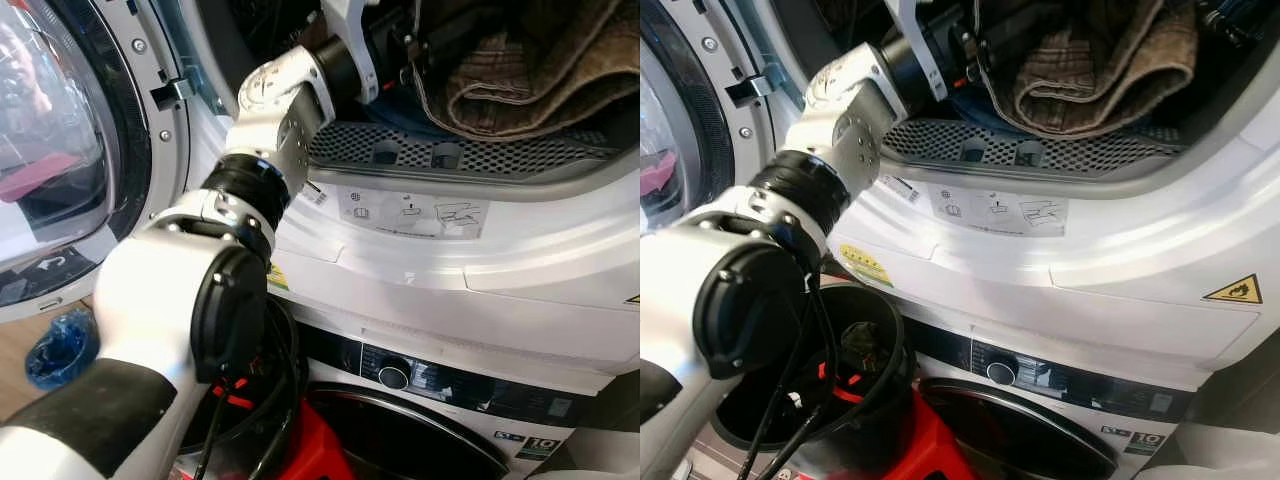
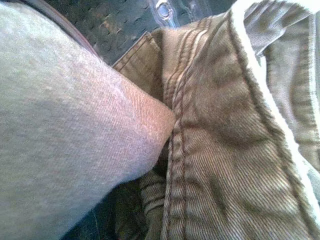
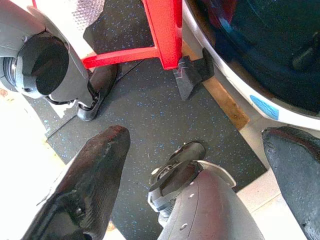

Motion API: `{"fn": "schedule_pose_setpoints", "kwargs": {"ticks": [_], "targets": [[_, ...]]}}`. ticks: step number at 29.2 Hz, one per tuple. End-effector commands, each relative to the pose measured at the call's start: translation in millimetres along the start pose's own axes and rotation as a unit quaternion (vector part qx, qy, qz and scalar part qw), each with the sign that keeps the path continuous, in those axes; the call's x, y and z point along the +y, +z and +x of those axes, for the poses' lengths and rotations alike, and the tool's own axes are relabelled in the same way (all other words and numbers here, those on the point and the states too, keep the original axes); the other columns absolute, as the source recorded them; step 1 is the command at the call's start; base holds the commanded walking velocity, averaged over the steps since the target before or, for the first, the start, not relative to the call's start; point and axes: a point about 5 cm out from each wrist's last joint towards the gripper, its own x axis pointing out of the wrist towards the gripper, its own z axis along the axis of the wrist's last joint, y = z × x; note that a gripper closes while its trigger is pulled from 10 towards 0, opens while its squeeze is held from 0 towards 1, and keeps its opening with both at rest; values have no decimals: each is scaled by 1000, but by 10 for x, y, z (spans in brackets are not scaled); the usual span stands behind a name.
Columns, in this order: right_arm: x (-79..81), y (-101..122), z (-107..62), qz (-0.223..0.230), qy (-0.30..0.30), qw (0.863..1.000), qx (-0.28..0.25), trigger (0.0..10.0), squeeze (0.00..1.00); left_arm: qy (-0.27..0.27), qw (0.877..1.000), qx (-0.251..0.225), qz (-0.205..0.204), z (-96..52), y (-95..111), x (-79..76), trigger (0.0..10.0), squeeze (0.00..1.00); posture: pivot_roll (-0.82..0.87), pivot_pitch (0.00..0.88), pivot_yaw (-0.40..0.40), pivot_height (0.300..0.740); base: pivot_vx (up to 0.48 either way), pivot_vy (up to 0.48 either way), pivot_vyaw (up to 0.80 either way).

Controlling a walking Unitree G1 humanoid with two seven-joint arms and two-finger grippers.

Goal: Clothes washing

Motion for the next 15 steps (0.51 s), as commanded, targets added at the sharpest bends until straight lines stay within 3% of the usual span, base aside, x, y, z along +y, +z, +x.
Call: {"fn": "schedule_pose_setpoints", "kwargs": {"ticks": [1,9,11,13,15], "targets": [[317,-326,-55,11,49,996,69,10000,0,-17,999,-18,28,22,82,-25,10000,0,-68,45,184,740,0,0,0],[337,-295,-52,12,50,997,65,10000,0,6,997,-41,67,-71,151,-12,10000,0,-62,39,191,740,0,0,0],[342,-297,-52,14,50,996,65,10000,0,-11,993,-70,93,-84,290,-91,10000,0,-63,31,193,740,0,0,0],[343,-298,-53,15,50,996,66,10000,0,-15,993,-76,92,-87,316,-109,10000,0,-63,29,192,740,0,0,0],[345,-295,-52,16,50,996,65,10000,0,-77,990,-85,79,-103,356,-274,10000,0,-63,24,193,740,0,0,0]]}}
